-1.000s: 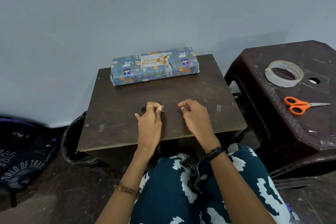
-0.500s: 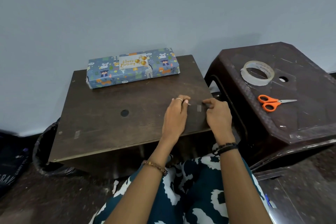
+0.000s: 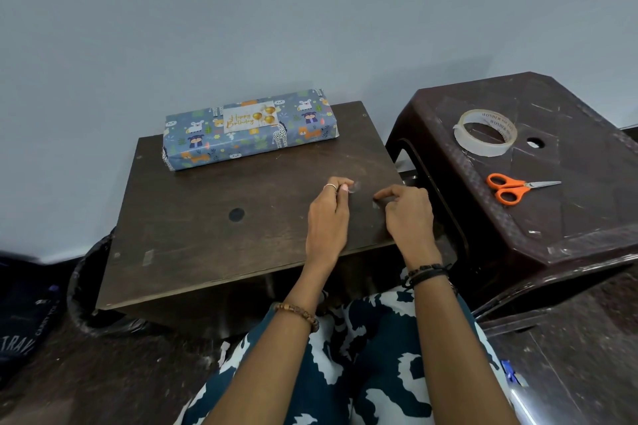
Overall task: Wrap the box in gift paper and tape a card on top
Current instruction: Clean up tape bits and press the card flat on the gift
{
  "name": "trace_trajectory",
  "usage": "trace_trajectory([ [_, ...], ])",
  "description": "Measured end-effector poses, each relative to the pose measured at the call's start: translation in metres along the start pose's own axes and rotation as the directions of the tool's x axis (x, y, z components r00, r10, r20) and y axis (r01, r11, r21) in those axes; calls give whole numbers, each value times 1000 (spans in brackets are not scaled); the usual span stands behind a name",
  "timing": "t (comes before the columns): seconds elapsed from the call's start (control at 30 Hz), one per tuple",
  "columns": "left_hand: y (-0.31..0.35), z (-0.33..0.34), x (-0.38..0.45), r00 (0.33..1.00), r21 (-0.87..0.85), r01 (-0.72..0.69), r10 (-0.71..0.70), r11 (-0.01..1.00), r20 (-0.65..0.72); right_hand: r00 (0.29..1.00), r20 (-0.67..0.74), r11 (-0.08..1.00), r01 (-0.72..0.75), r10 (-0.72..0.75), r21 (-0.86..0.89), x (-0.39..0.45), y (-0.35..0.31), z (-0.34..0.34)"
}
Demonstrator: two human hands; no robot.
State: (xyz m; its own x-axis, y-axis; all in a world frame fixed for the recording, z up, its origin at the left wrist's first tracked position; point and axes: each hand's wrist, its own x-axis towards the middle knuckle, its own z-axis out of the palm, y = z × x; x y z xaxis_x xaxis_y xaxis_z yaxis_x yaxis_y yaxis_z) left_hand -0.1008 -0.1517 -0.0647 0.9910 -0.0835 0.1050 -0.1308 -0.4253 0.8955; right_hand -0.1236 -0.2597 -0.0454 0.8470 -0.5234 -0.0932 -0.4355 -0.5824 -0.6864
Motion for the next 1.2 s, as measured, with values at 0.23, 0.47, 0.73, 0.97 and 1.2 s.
trace_trajectory([
  [0.23, 2, 0, 0, 1000, 3, 4, -4, 1000, 1, 999, 37, 998, -15, 17, -65, -4, -2, 0],
  [0.47, 0, -1, -1, 1000, -20, -8, 8, 1000, -5, 999, 18, 999, 33, -33, 3, -6, -1, -4],
  [0.73, 3, -2, -1, 1000, -44, -19, 19, 999, -1, 999, -21, 999, 38, -38, -5, -4, 2, 1],
  [0.97, 2, -2, -1, 1000, -33, -1, 1, 999, -2, 994, -85, 996, 55, -61, -75, 1, -1, 6],
  [1.2, 1, -1, 0, 1000, -62, 2, -2, 998, 5, 995, -55, 986, 76, -85, -150, 2, 2, 9],
])
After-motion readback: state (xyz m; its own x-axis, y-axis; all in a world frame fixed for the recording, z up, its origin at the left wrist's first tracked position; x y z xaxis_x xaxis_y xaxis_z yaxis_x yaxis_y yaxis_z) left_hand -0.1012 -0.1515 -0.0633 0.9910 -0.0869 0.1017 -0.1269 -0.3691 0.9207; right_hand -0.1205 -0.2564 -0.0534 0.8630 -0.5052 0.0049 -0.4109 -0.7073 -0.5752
